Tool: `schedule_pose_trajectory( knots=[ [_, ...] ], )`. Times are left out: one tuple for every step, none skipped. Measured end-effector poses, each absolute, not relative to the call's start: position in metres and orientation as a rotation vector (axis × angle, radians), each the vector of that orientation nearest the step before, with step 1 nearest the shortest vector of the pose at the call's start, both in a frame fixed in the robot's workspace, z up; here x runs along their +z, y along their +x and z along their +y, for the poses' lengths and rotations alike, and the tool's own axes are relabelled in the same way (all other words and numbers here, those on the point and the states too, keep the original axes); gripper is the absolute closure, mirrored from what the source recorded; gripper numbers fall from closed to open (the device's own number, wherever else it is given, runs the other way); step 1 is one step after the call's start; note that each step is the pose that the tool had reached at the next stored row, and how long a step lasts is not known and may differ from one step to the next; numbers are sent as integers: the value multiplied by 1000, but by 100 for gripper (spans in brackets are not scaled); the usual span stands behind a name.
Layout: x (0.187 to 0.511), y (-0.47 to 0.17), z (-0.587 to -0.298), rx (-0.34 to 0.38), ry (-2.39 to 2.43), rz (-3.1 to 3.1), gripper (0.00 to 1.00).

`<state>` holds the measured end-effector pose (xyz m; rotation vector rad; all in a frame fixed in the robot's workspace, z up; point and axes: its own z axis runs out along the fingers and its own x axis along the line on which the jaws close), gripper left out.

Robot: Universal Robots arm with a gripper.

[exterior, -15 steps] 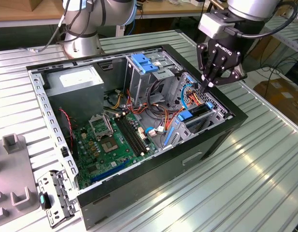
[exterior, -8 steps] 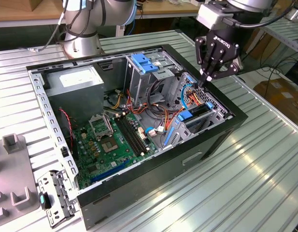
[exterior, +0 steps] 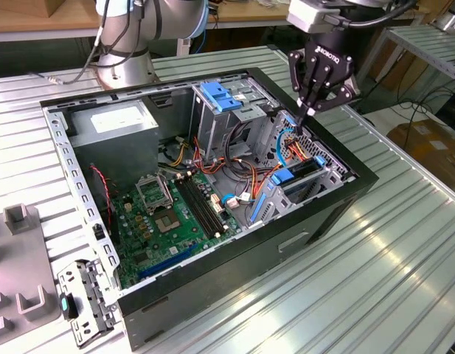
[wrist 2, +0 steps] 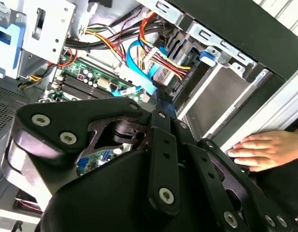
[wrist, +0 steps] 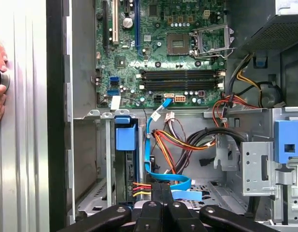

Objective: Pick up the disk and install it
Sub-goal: 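Insert the second disk wire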

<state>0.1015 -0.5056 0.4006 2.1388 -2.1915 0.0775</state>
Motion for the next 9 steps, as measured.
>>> schedule_pose_trajectory(
  knots=[
    [400, 102, -503, 79, 2138, -2191, 89],
    [400, 102, -501, 79, 2138, -2191, 89],
    [399, 102, -498, 80, 2138, -2190, 89],
    [399, 102, -497, 91, 2132, -2185, 89],
    [398, 102, -496, 107, 2125, -2177, 83],
    [397, 102, -496, 120, 2118, -2171, 83],
    [396, 102, -495, 132, 2112, -2165, 83],
    [396, 102, -495, 143, 2107, -2159, 76],
    [395, 102, -495, 156, 2100, -2153, 76]
  ],
)
